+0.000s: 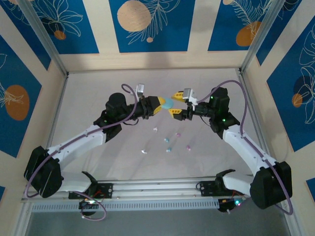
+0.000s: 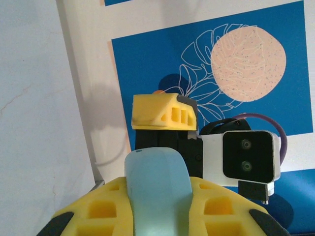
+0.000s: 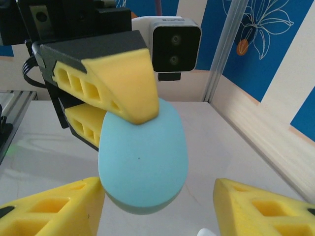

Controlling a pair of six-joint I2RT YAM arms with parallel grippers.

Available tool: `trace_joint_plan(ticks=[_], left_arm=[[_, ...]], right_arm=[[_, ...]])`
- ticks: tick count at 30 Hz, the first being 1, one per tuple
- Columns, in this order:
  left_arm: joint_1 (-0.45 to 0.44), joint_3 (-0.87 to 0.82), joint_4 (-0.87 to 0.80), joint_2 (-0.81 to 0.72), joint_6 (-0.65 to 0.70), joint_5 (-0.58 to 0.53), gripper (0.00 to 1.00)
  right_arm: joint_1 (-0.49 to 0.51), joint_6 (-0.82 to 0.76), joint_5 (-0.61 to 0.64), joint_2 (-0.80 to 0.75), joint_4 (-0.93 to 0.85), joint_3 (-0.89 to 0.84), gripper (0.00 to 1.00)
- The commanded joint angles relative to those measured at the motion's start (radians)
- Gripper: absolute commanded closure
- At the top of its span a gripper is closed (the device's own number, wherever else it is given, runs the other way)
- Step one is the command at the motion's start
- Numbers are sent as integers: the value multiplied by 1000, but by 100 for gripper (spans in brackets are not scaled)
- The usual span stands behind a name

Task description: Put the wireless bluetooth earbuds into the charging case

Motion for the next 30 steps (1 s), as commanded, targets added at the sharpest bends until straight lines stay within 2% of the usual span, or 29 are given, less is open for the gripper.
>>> trace_joint_plan(ticks=[1, 7, 13, 30], left_arm=[[0, 4, 85, -15, -25, 32, 94], [0, 7, 56, -20, -8, 26, 94], [0, 7, 48, -21, -2, 19, 94], [-1, 8, 52, -18, -7, 18, 94]], right_arm=[[8, 12, -3, 15, 19, 41, 41], [18, 31, -15, 25, 45, 46, 47], [21, 46, 14, 21, 83, 35, 42], [24, 62, 19, 27, 100, 35, 41]])
